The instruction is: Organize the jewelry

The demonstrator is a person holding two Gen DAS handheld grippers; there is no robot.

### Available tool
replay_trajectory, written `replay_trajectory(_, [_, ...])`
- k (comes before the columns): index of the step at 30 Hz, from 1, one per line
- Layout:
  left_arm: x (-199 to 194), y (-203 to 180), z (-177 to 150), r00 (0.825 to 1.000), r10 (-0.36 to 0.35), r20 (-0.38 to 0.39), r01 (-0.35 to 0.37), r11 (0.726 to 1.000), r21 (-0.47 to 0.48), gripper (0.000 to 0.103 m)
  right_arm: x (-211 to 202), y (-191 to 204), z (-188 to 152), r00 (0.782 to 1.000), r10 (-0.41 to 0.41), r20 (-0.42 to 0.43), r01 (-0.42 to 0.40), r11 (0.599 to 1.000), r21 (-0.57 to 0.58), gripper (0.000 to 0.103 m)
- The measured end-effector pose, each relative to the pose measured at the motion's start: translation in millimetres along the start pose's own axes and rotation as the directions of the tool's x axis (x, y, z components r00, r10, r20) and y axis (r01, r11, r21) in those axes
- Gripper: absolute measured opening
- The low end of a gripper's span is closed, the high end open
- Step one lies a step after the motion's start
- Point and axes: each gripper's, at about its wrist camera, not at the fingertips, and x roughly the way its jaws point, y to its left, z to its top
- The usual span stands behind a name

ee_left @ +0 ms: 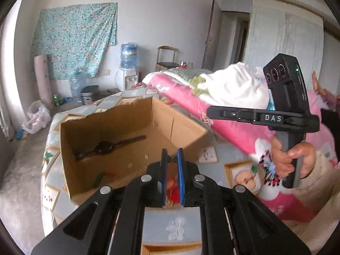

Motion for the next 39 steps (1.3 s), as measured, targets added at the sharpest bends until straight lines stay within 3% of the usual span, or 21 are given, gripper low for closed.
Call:
replay_trajectory(4, [30.0,26.5,23.6,0.998,-0.008,-0.069,0.006,0.999,-0.032,0.008,29.4,-2.9,22.3,0.999,-0.019,-0.049,0.016,0.998,-0.054,0.0])
replay_trajectory(8, [71.9,54.7,33.9,0.984,-0.045,-0.17,0.027,0.994,-0.108,0.008,70.7,-26.5,29.9,0.984,-0.086,-0.155,0.079,0.996,-0.051,0.0])
replay_trajectory(14, [138.7,83.4,43.1,0.95,-0.101,-0.296,0.026,0.969,-0.246,0.008,118.3,-65.3,27.0,0.943,-0.145,-0.3,0.148,0.989,-0.014,0.0])
replay_trajectory(18, [178.4,100.5,47.4,0.914,-0.129,-0.385,0.002,0.95,-0.313,0.008,133.0,-72.7,29.1,0.918,-0.181,-0.351,0.181,0.983,-0.033,0.0])
replay_trajectory(22, [207.8,120.6,43.7,0.875,-0.155,-0.459,-0.051,0.913,-0.405,0.008,136.9,-75.7,31.0,0.91,-0.202,-0.361,0.198,0.979,-0.049,0.002])
replay_trajectory(26, [220.2,135.5,34.0,0.858,-0.204,-0.471,-0.072,0.861,-0.503,0.008,136.6,-81.2,32.6,0.914,-0.199,-0.354,0.199,0.979,-0.036,0.002])
replay_trajectory(30, [223.1,141.7,31.1,0.854,-0.223,-0.47,-0.074,0.842,-0.534,0.009,129.8,-84.2,33.0,0.918,-0.199,-0.343,0.204,0.979,-0.022,0.003])
replay_trajectory(35, [213.9,143.2,32.2,0.874,-0.189,-0.448,-0.093,0.84,-0.535,0.011,119.4,-84.6,37.3,0.928,-0.193,-0.317,0.202,0.979,-0.006,0.007])
replay_trajectory(37, [210.4,143.8,33.4,0.882,-0.188,-0.433,-0.088,0.836,-0.542,0.013,110.4,-83.8,40.8,0.938,-0.183,-0.293,0.193,0.981,0.007,0.021])
replay_trajectory(39, [204.1,143.3,33.8,0.889,-0.189,-0.418,-0.082,0.832,-0.549,0.017,100.6,-82.9,44.6,0.945,-0.182,-0.271,0.193,0.981,0.013,0.028])
